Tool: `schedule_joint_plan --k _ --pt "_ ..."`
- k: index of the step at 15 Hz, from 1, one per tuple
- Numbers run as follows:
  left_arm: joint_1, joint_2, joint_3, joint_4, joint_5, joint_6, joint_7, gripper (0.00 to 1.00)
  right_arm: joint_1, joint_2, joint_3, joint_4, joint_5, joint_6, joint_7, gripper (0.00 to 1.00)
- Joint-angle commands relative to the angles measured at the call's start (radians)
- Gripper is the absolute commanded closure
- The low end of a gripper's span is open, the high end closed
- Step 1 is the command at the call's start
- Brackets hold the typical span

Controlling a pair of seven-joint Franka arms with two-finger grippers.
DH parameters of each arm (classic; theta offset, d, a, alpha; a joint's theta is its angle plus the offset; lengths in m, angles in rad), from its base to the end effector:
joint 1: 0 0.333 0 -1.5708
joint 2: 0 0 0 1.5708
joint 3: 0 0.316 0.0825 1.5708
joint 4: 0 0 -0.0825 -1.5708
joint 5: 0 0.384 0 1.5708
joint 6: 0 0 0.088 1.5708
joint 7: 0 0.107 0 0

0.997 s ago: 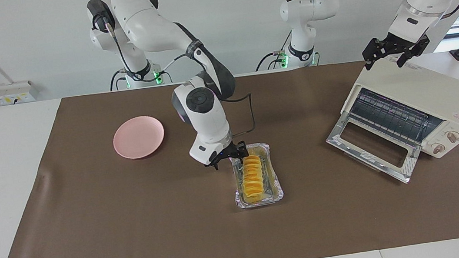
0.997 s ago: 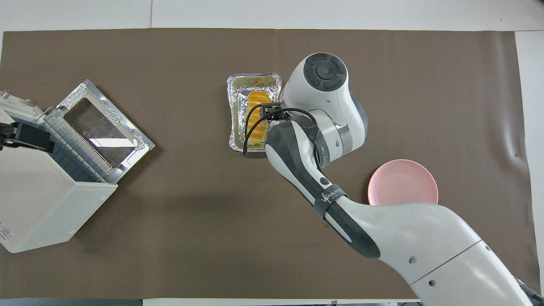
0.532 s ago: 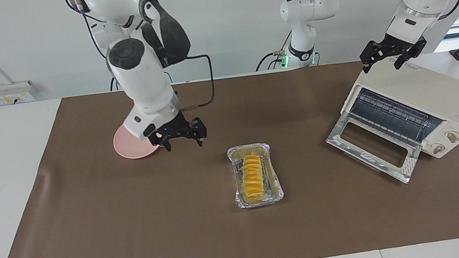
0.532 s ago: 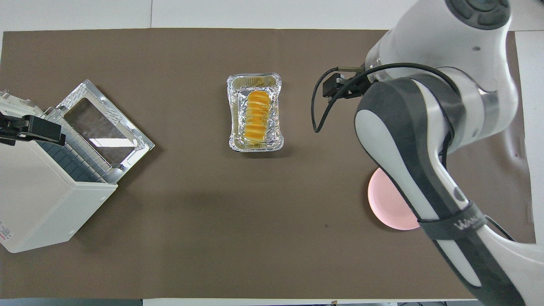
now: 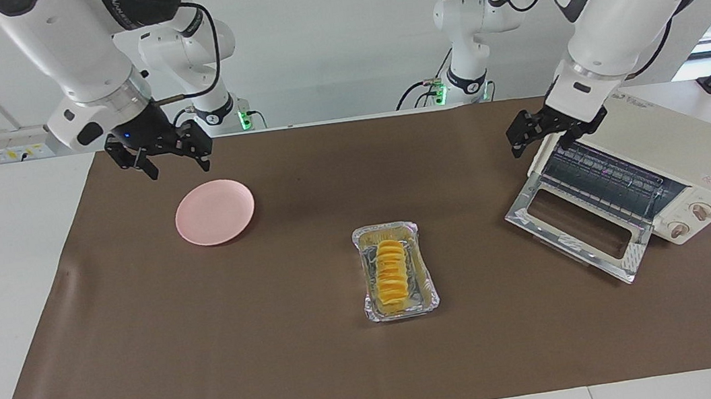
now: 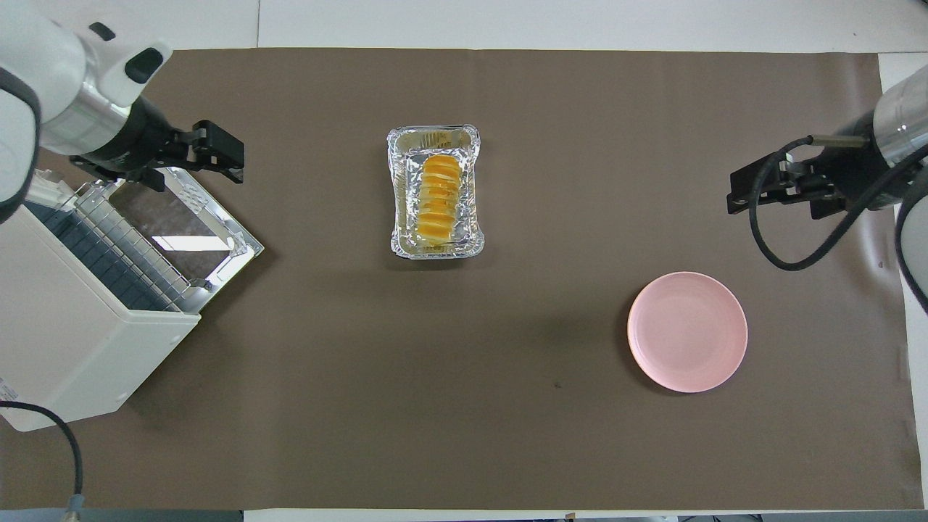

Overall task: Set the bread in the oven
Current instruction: 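Grasp the foil tray rim with the left gripper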

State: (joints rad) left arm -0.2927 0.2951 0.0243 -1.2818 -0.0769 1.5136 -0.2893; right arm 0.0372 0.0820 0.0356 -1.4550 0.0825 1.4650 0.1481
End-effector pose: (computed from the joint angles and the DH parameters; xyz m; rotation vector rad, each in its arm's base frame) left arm 0.6107 -0.1794 0.5795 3.0893 0.0280 -0.1237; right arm 0.5670 0.0500 0.6240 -3.0605 0.1065 0.1239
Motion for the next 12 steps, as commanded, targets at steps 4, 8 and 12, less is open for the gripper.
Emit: schedule_joint_plan --k 4,8,12 --pt "-0.204 0.170 0.020 0.125 -0.035 0.118 -0.250 0.00 -0.046 -0.110 0.014 -0.263 -0.038 0.207 -0.042 0.00" --pt "-0.299 0.260 0.022 0.142 -0.035 0.272 -0.388 0.00 -0.085 -0.093 0.014 -0.254 -0.041 0.202 -0.103 0.00" --pt "-0.451 0.482 0.123 0.260 -0.034 0.321 -0.464 0.00 -0.095 -0.096 0.014 -0.257 -0.049 0.173 -0.113 0.00"
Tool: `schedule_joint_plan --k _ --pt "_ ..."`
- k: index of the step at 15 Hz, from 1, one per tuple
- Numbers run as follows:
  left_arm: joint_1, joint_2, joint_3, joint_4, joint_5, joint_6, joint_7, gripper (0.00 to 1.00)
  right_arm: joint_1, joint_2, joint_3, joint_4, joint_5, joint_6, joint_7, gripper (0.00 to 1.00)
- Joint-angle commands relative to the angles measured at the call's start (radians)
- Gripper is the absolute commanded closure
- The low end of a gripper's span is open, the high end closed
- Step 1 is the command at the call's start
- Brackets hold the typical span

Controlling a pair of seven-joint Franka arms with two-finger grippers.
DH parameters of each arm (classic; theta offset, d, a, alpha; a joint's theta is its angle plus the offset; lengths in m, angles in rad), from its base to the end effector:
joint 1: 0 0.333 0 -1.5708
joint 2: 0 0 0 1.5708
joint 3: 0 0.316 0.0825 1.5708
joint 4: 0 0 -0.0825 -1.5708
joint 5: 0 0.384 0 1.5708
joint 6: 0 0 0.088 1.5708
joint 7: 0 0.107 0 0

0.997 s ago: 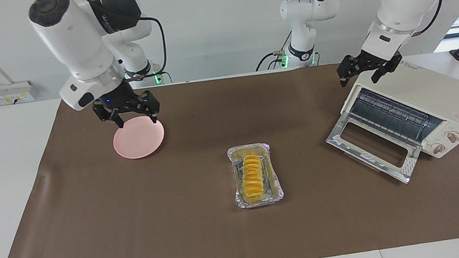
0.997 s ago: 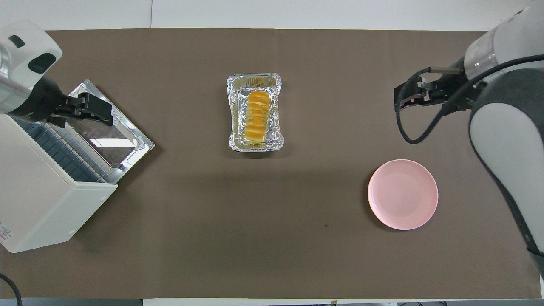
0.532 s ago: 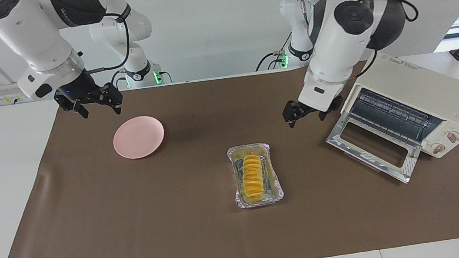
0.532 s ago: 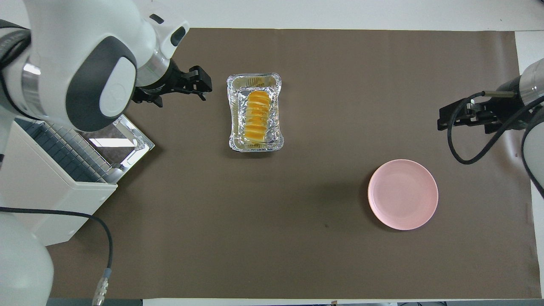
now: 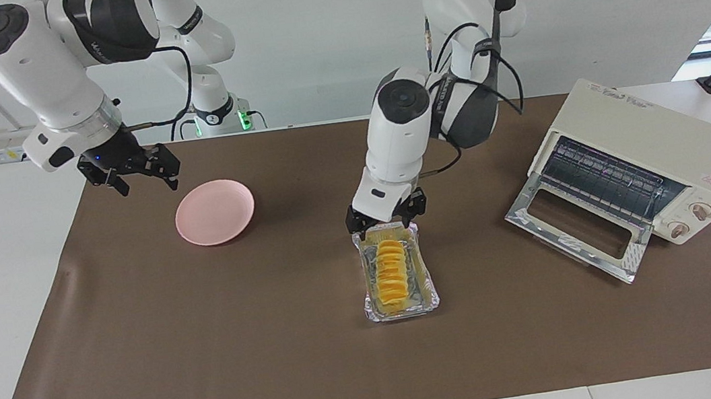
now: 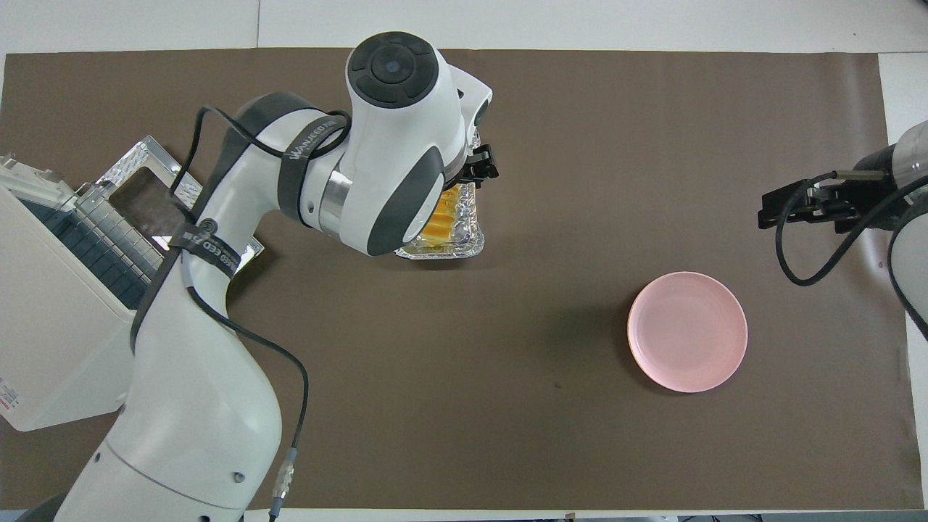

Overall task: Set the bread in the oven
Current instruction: 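Grasp the foil tray rim with the left gripper, then lift the foil tray and carry it to the open oven with the left gripper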

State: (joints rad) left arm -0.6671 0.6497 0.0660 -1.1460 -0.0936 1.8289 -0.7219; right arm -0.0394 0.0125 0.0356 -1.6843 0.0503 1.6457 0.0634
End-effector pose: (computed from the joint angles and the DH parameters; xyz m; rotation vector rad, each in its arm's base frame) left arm 0.5990 -0.4365 0.4262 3.0737 0.1986 -0.0068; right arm 0.5602 0.0028 0.5703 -3.0896 0.1116 0.0813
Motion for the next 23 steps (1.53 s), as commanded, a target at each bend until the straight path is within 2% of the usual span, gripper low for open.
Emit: schedule_joint_plan --k 1,5,11,17,18,20,21,23 --pt "-0.089 0.127 0.084 0.121 -0.017 0.009 -0.031 0.00 -0.019 -0.025 0.013 -0.026 -0.032 -0.009 -0.034 0.00" --pt "-0.133 0.186 0.095 0.118 -0.011 0.039 -0.043 0.00 -0.020 -0.026 0.013 -0.028 -0.046 -0.024 -0.045 0.00" --pt "-0.137 0.191 0.098 0.088 -0.012 0.102 -0.047 0.00 -0.020 -0.028 0.013 -0.031 -0.046 -0.027 -0.135 0.00" --pt "-0.167 0.203 0.100 0.068 -0.009 0.104 -0.051 0.00 -0.020 -0.031 0.013 -0.034 -0.061 -0.030 -0.172 0.00" --pt "-0.167 0.205 0.100 0.068 -0.011 0.104 -0.060 0.11 -0.020 -0.032 0.013 -0.037 -0.061 -0.030 -0.171 0.00" --pt "-0.167 0.205 0.100 0.068 -0.012 0.098 -0.071 0.42 -0.020 -0.035 0.013 -0.043 -0.061 -0.032 -0.169 0.00" --pt "-0.164 0.205 0.100 0.068 -0.012 0.104 -0.071 0.47 -0.020 -0.037 0.013 -0.044 -0.061 -0.030 -0.168 0.00" --pt "-0.155 0.205 0.100 0.065 -0.014 0.099 -0.074 0.67 -0.020 -0.039 0.013 -0.043 -0.061 -0.032 -0.166 0.00"
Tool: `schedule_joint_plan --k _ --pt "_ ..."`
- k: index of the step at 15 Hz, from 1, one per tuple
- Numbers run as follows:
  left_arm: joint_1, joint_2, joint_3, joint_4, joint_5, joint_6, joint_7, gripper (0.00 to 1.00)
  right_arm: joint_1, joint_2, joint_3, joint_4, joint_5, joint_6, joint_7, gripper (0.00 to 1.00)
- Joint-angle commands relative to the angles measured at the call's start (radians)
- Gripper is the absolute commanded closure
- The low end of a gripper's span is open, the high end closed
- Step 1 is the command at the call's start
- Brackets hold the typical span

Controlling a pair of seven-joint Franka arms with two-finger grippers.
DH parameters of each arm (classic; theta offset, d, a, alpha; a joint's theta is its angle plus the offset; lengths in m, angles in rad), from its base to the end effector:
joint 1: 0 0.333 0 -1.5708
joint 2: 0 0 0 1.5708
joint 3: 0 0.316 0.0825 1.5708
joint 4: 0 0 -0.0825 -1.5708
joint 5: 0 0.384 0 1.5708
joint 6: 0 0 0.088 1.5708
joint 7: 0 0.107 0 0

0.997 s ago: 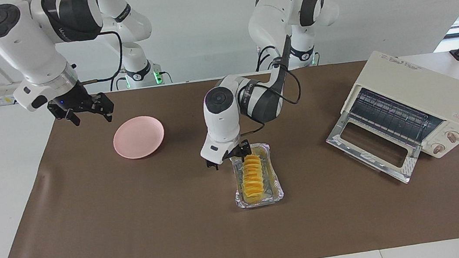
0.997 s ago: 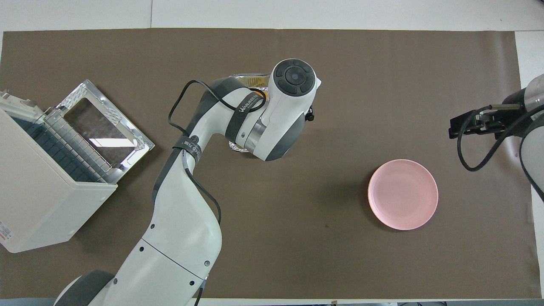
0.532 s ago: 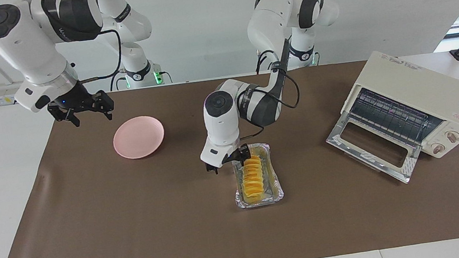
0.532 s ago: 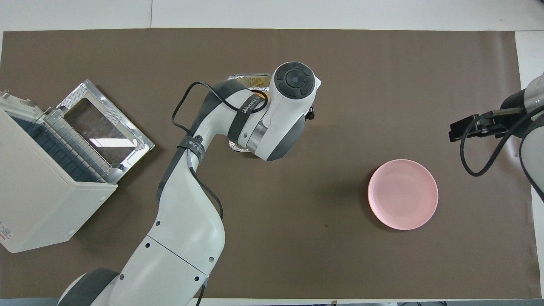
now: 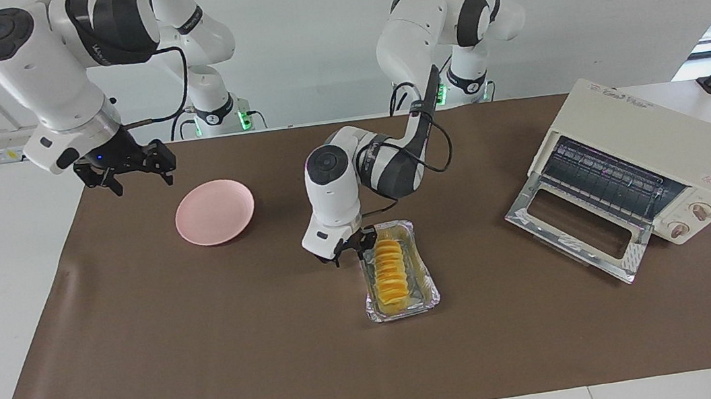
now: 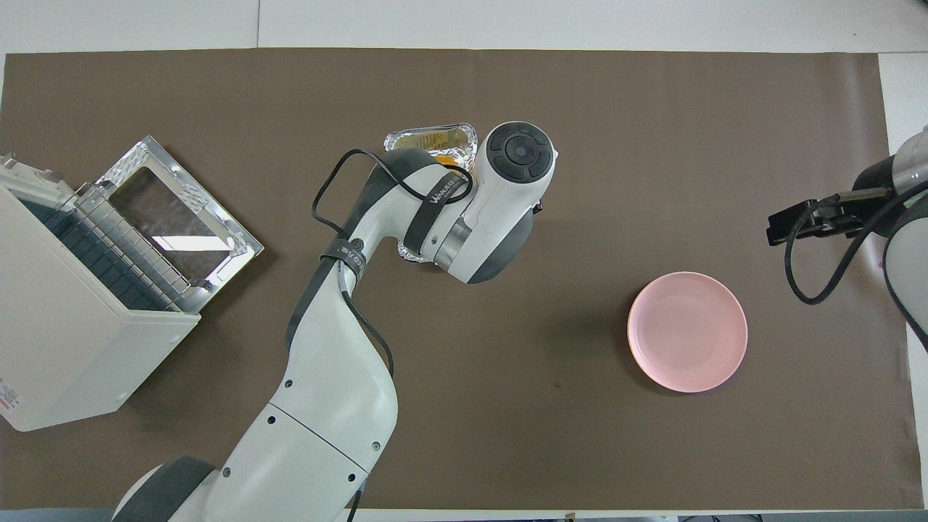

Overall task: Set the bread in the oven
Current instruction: 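Lift the foil tray and carry it to the open oven with the left gripper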

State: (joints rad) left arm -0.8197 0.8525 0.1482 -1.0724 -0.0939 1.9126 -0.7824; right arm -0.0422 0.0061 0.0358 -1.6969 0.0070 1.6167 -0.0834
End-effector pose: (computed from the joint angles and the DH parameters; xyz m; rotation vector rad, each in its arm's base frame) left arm 0.5730 -0.5112 0.3188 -3.1179 -0.1447 -0.0188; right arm 0.5544 -0.0029 0.5655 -3.1254 -0.1194 0.1344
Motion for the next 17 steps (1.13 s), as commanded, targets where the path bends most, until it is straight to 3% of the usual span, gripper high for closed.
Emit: schedule_joint_plan --k 1,4,5,9,17 --pt "0.001 0.002 0.017 -0.009 -0.013 0.016 -0.014 0.75 -0.018 -0.034 0.013 -0.026 -0.016 -0.003 -0.019 0.00" --pt "0.002 -0.007 0.019 -0.035 -0.017 0.011 -0.015 0.97 -0.013 -0.035 0.016 -0.023 -0.016 -0.003 -0.018 0.00" --pt "0.004 -0.009 0.022 -0.041 -0.017 0.010 -0.021 1.00 -0.013 -0.035 0.015 -0.023 -0.016 -0.001 -0.018 0.00" --pt "0.005 -0.019 0.088 -0.041 -0.020 -0.043 -0.024 1.00 -0.015 -0.037 0.016 -0.023 -0.016 -0.003 -0.018 0.00" --pt "0.079 -0.162 0.296 -0.044 -0.116 -0.236 -0.063 1.00 -0.015 -0.037 0.015 -0.023 -0.016 -0.003 -0.018 0.00"
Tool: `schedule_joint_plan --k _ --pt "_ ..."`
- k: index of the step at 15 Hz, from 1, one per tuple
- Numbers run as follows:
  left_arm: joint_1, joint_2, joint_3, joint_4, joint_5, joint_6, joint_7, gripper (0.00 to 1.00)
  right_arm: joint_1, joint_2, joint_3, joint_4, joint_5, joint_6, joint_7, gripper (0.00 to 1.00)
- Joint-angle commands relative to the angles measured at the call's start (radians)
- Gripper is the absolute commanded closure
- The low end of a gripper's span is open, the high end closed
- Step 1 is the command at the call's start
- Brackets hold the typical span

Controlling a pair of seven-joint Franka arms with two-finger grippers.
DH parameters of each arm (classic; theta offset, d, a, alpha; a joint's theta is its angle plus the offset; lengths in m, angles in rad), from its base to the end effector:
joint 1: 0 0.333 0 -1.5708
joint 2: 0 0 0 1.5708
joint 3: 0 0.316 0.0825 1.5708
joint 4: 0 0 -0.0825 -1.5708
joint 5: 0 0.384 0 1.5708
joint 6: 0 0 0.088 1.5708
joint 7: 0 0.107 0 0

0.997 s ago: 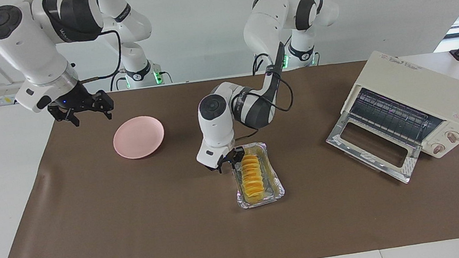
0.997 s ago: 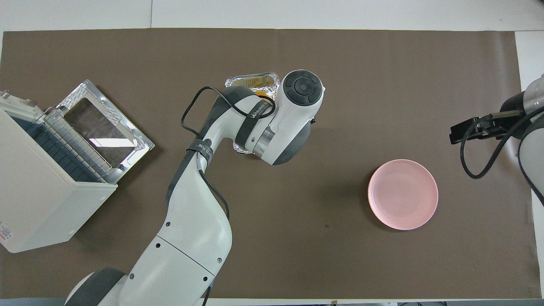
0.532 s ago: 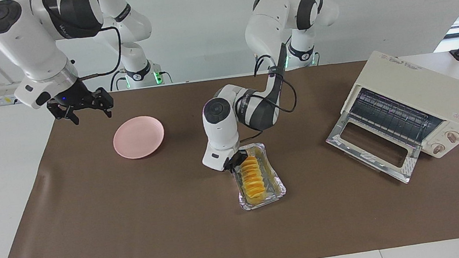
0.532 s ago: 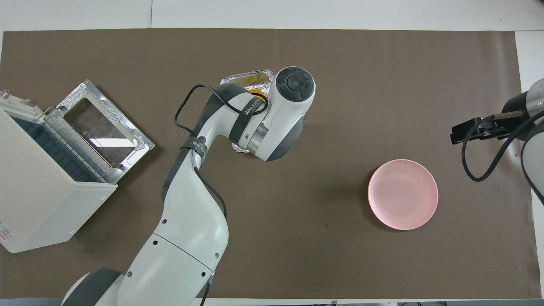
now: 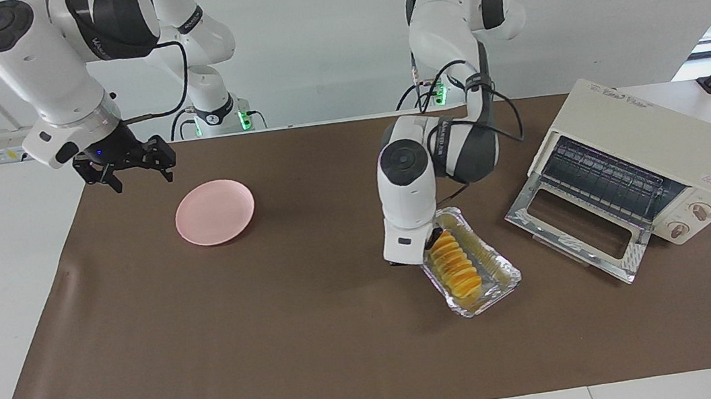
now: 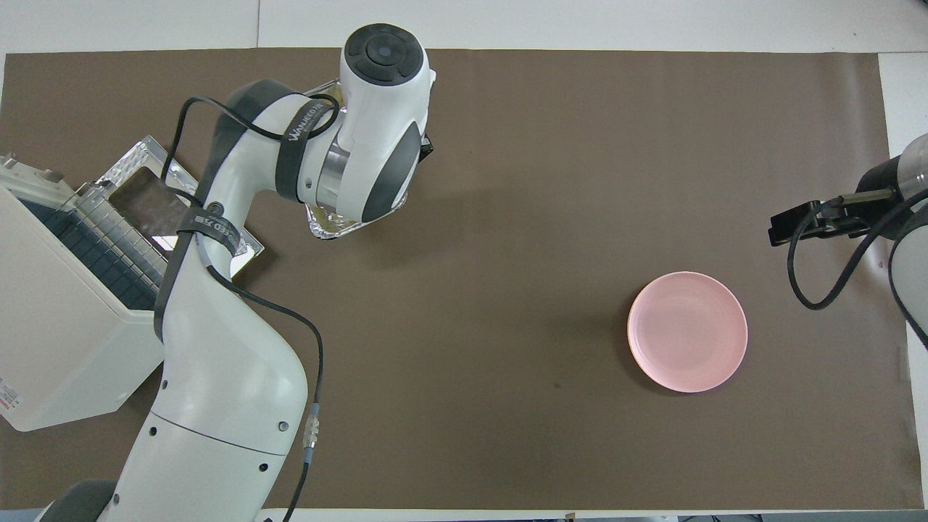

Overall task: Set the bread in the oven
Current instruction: 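Lift the foil tray and carry it to the open oven with the left gripper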

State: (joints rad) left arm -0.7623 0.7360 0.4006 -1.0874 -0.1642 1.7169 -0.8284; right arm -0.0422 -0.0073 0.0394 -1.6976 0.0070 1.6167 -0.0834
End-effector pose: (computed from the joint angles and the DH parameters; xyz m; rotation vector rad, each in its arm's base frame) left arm 0.6477 -0.3587 0.4047 -2.9597 -0.6121 -0.0197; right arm 0.5512 -0.0008 0.5725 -3.1271 -0.1252 0.1147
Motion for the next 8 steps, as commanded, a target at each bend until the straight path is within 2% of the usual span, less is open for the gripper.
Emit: schedule_joint_plan --k 1,5,8 --pt "0.058 -0.070 0.049 -0.041 -0.054 -0.068 -0.017 1.00 -0.015 -0.023 0.011 -0.022 -0.016 -0.003 -0.018 0.00" --pt "0.184 -0.127 0.060 -0.077 -0.049 -0.167 -0.021 1.00 -0.015 -0.023 0.011 -0.022 -0.016 -0.003 -0.018 0.00" --pt "0.198 -0.181 0.092 -0.201 -0.041 -0.149 -0.018 1.00 -0.015 -0.023 0.013 -0.022 -0.016 -0.003 -0.018 0.00"
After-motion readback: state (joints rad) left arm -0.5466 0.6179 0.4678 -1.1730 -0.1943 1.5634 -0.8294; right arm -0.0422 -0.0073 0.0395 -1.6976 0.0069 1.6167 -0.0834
